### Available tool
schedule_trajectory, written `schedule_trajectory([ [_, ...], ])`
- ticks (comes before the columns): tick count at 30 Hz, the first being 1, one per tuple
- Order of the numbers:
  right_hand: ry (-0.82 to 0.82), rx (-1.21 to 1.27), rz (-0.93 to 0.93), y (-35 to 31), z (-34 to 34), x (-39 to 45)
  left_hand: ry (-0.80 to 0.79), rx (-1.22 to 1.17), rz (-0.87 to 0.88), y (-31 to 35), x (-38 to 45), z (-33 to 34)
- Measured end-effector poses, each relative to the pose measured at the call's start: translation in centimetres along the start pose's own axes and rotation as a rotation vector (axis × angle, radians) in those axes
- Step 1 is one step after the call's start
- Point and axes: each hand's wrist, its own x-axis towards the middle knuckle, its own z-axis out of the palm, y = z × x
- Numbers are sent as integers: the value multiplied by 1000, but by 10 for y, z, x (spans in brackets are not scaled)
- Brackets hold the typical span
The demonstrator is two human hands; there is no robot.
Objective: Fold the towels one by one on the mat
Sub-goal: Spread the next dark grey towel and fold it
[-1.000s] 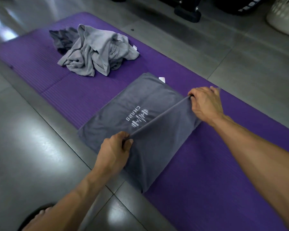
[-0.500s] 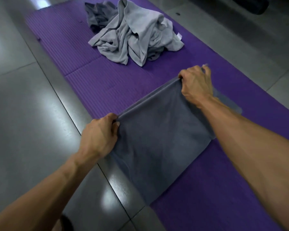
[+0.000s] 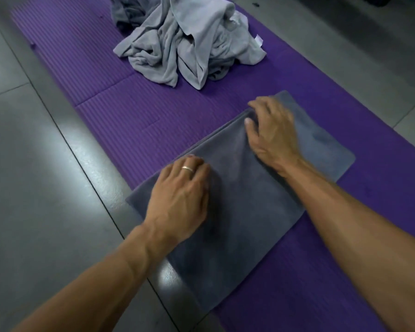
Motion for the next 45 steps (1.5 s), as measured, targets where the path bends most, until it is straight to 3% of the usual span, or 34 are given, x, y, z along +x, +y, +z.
schedule_trajectory([
  [2,-73,79,-107,-13,3,-27,-134,-24,-45,18,6,17],
  [4,-289,44,-220,-14,5,-46,-227,69,-116,22,9,30],
  [7,-468,-124,-194,29,0,-31,-226,169,-142,17,8,37],
  [12,-503,-214,223,99,-16,13,-241,171,-172,20,8,35],
  [15,-348,-250,106,71,-22,4,-255,180,-190,20,11,33],
  [18,-259,78,2,30,-27,-44,-156,130,-148,47,9,28],
  [21,-228,202,-27,25,-29,-106,-110,1,-36,97,-13,44],
  [25,-352,-63,-90,91,-46,-132,-217,86,4,112,-34,65],
  [29,-485,-251,175,141,-56,-102,-240,124,36,108,-37,67],
  [31,-405,-280,213,132,-61,-96,-262,129,36,109,-40,66],
  [34,-258,-143,-4,97,-62,-116,-257,134,45,107,-46,64],
  [36,-417,-126,-153,95,-57,-137,-252,126,54,107,-52,63],
  [41,-579,-301,207,149,-73,-121,-266,111,29,106,-58,61],
  [45,-444,-335,283,138,-82,-118,-272,98,2,109,-59,55],
])
